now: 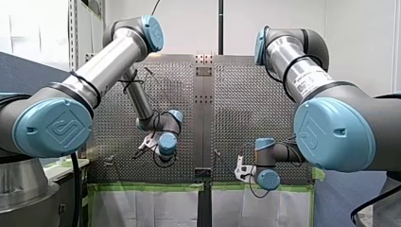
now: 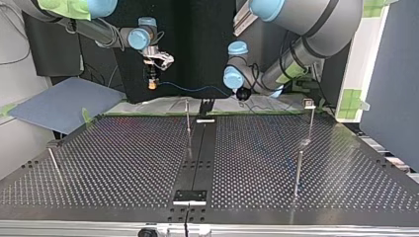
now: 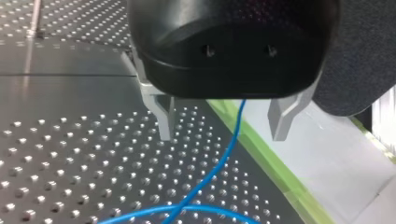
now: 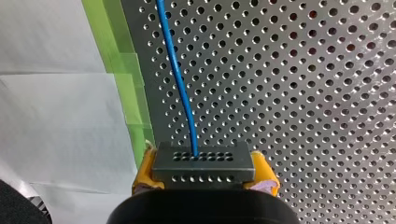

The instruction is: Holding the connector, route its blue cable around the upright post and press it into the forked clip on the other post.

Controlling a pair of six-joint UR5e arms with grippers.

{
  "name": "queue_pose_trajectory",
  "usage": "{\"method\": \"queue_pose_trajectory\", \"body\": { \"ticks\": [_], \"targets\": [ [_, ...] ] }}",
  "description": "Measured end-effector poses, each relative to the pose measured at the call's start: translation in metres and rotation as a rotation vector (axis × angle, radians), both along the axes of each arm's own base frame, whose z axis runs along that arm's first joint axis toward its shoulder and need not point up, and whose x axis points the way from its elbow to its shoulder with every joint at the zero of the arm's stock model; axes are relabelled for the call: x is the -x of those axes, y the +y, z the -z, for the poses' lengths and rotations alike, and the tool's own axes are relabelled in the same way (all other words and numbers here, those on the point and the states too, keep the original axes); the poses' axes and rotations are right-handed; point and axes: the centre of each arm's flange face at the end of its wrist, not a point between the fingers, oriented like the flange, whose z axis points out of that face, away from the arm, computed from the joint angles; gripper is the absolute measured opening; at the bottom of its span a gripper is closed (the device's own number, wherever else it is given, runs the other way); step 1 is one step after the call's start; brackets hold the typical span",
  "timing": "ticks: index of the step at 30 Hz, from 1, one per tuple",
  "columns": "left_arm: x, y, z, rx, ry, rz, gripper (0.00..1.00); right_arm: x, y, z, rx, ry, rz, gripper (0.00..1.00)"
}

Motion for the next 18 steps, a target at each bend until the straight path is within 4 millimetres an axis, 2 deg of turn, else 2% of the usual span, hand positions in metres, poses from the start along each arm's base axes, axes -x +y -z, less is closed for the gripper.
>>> {"method": "queue_pose_trajectory", "body": {
  "ticks": [6,18],
  "targets": [
    [-0.003,0.002,0.022,-0.004,0.011,-0.003,1.00,0.000,0.000,0.000,0.002,-0.001,0.000,0.00],
    [-0.007,-0.001,0.032,0.015,0.012,0.022,1.00,0.000,0.000,0.001,0.002,-0.001,0.000,0.00]
  ]
}}
